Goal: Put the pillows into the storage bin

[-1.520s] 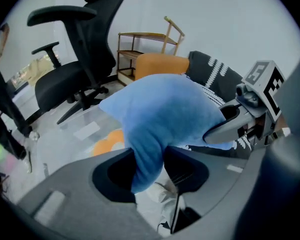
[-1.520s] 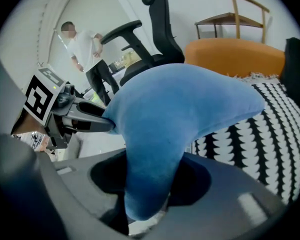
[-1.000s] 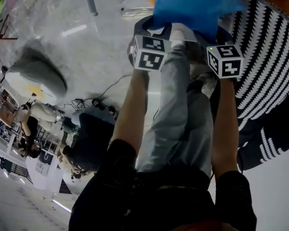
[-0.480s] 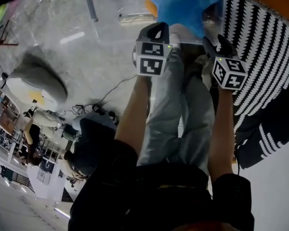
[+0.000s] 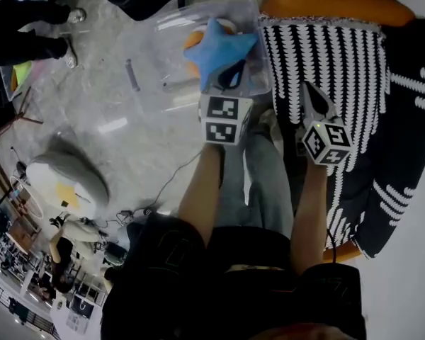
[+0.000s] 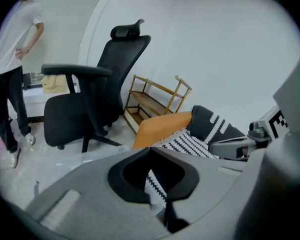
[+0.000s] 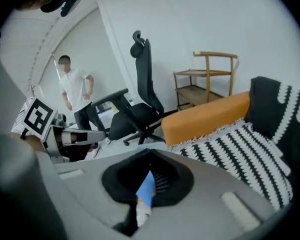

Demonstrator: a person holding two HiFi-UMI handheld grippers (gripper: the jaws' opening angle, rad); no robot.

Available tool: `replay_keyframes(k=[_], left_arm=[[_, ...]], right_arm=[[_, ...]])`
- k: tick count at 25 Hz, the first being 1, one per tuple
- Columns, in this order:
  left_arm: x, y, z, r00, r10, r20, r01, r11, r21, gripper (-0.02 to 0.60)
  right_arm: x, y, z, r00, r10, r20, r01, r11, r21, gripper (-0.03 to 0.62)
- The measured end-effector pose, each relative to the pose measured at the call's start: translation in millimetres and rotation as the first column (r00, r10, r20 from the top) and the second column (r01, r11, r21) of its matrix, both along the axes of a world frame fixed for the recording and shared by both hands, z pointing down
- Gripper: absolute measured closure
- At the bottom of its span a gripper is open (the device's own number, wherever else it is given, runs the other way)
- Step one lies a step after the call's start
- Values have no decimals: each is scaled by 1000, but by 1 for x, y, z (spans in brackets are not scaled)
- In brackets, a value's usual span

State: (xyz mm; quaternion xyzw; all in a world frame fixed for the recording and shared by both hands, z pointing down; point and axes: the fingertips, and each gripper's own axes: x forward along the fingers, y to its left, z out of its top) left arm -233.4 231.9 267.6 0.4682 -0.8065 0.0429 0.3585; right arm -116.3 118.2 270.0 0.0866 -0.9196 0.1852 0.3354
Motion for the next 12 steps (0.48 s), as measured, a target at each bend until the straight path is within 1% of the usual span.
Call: replay_keyframes(k=[3,6,9,12], left_arm=[[8,-39,-63,997,27,67,-30,998,57,571],[13,-71,-127,989,40,144,-54,994,99,571],[11,-96,-187,975,35,218,-64,990,129,571],[5,-114,-236,960,15,278,-61,986,158,571]], right_arm=[[16,-33,-53,996,74,53,-76,996,36,591],[30,-67,-108,986,129,104,-138,987,85,591],[37,-102,-166,969,178,169,-201,971,131,591],[36,-129,-220,950,201,238,-246,953,177,591]])
